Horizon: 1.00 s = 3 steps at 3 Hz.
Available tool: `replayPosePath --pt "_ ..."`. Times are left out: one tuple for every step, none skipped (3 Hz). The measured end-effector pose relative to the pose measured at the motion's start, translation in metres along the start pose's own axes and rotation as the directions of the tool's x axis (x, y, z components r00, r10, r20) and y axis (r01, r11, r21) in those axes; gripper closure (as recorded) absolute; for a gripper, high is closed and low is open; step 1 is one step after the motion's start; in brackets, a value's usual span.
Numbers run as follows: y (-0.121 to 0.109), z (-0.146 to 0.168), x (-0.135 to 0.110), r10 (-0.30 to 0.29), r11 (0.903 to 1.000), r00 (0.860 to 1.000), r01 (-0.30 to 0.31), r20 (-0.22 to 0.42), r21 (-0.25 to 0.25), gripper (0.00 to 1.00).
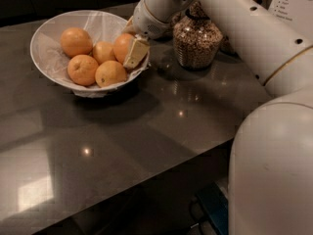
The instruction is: Pick orange from white bowl
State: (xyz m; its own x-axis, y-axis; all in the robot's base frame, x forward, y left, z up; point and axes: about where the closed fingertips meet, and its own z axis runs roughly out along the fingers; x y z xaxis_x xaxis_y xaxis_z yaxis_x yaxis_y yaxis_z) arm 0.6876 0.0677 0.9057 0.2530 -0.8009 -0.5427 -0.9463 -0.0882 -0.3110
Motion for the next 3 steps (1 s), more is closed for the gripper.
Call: replayPosePath --pt "-0.002 -0.001 -0.005 -0.01 0.9999 1.0 0.01 0.021 0.004 1.0" --pt "-0.005 -0.009 -0.011 -0.028 0.9993 0.999 0.027 0.038 0.025 1.0" --pt "-0.005 -0.021 -0.017 -0.043 0.9979 0.997 0.04 0.059 0.052 1.0"
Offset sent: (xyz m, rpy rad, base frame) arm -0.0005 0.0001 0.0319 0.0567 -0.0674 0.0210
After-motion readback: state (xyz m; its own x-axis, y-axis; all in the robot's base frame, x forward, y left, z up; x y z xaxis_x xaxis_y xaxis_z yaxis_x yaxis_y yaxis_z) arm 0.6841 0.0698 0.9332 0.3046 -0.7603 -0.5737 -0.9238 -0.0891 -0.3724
